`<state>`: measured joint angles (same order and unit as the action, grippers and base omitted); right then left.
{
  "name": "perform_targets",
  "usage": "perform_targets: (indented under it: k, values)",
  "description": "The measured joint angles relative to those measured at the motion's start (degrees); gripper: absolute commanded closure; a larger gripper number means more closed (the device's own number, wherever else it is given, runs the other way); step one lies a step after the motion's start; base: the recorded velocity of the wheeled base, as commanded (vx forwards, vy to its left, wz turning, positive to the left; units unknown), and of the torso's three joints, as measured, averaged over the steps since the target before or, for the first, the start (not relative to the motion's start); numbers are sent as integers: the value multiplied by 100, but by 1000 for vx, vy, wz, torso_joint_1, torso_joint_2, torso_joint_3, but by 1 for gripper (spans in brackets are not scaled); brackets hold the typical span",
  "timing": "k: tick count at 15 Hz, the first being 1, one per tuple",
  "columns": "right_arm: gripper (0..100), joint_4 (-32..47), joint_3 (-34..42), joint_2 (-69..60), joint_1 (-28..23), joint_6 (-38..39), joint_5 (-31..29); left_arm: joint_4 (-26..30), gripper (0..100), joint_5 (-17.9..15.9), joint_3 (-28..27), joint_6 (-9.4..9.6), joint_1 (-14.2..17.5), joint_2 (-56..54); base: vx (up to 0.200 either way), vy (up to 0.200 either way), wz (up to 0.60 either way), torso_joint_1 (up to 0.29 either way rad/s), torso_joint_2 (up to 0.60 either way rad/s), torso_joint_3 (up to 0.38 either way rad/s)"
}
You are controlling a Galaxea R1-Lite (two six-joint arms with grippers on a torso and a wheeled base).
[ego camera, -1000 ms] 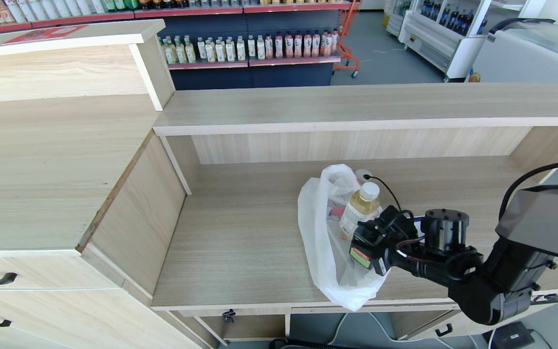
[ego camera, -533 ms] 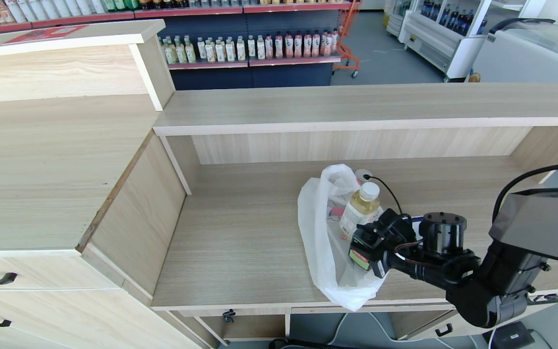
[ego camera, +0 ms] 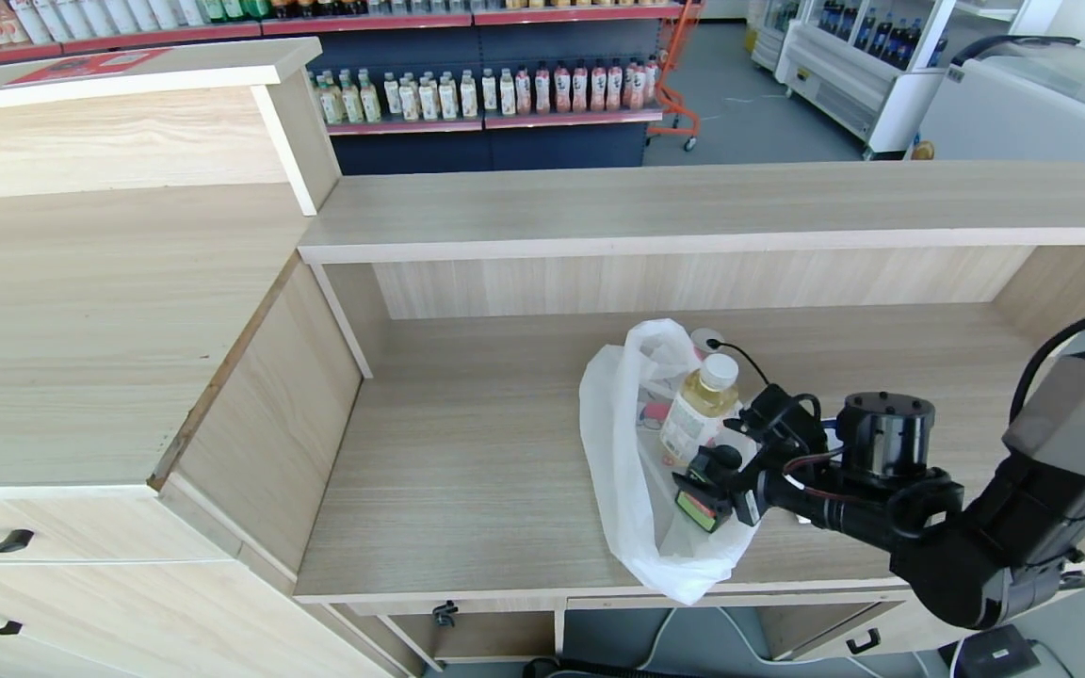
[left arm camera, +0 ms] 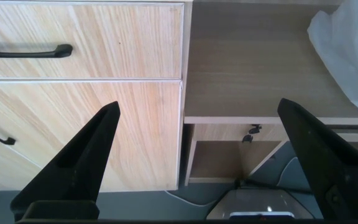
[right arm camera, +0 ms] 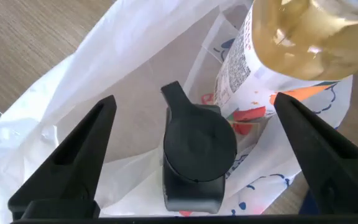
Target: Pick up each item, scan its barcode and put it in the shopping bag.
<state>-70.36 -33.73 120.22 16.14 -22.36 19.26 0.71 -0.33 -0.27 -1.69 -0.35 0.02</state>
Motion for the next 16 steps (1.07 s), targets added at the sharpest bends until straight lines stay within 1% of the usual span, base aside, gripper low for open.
perform_targets:
  k: [3,5,7,9,11,13,16]
  values:
    - [0,812,162,-1143,-49,-30,-5,0,0,-2,0,-2,0,0,0,0,0,0,0,0]
    - [0,1339,477,-2127,-121,-172,-16,0,0,-2,0,-2,0,0,0,0,0,0,0,0]
    - [0,1726,819,-2998,-308,-363,-46,0,0,0,0,0,0,0,0,0,0,0,0,0]
    - [0,1827,995,-3610,-603,-424,-132,0,0,-2,0,0,0,0,0,0,0,0,0,0]
    - [0,1831,1072,-3958,-809,-441,-185,0,0,-2,0,-2,0,0,0,0,0,0,0,0]
    - [0,1820,1093,-4140,-929,-444,-347,0,0,0,0,-2,0,0,0,0,0,0,0,0]
    - [0,1809,1119,-4247,-958,-463,-347,0,0,-2,0,-5,0,0,0,0,0,0,0,0]
